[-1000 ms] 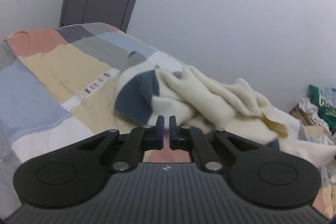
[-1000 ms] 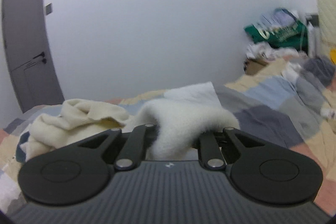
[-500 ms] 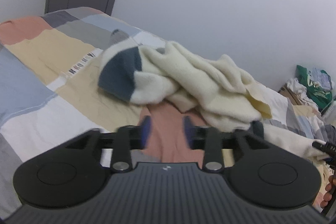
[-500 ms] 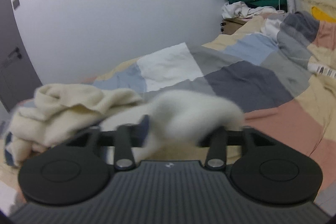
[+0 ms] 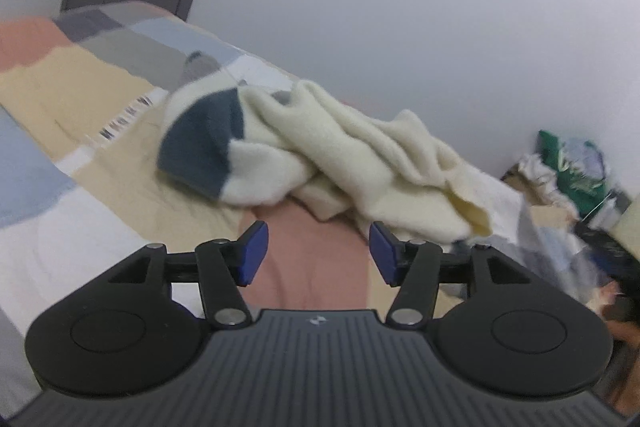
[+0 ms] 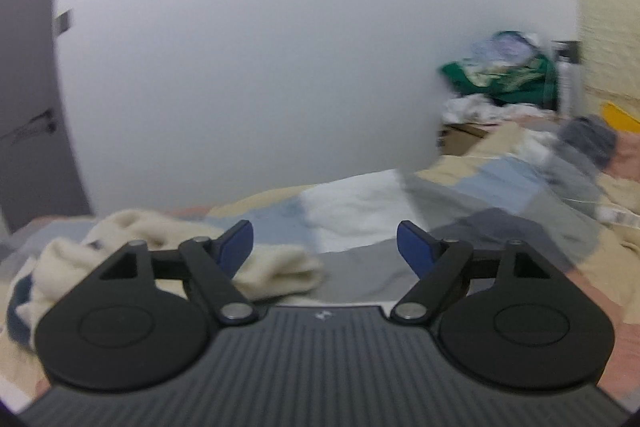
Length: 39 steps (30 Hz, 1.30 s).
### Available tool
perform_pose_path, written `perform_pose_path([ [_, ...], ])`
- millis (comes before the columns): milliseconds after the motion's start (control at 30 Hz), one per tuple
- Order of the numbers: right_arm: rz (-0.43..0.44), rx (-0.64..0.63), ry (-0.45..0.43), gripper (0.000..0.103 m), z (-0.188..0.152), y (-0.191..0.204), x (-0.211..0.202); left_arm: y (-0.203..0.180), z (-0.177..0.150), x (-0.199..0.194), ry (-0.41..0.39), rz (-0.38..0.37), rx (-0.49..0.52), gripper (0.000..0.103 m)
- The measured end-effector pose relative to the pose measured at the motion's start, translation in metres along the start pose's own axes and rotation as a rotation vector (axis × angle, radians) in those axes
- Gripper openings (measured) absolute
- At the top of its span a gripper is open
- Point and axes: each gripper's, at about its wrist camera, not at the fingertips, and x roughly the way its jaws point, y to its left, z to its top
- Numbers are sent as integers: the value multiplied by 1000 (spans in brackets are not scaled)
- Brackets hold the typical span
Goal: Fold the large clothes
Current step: 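Lift the sweater with both grippers, pulling it up off the bed, then raise the held sweater high with both grippers, shaking it out to hang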
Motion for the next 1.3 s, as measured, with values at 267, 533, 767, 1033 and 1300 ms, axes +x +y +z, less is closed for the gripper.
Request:
perform_pose_path([
  [267, 370, 216, 450, 80, -59, 76, 100, 16, -4, 23, 27, 9, -7, 62],
  [533, 372, 385, 445, 82, -101, 101, 201, 39, 1, 41, 38, -6, -90, 62],
  [767, 394, 311, 393, 25, -80, 105, 200, 41, 6, 44, 29, -9, -75, 62],
  [1033, 510, 167, 321, 20, -23, 82, 106, 37, 7, 36, 5, 25, -46, 62],
  [1300, 608, 102, 233, 20, 18, 31, 2, 22, -10, 36, 41, 65, 11, 62],
])
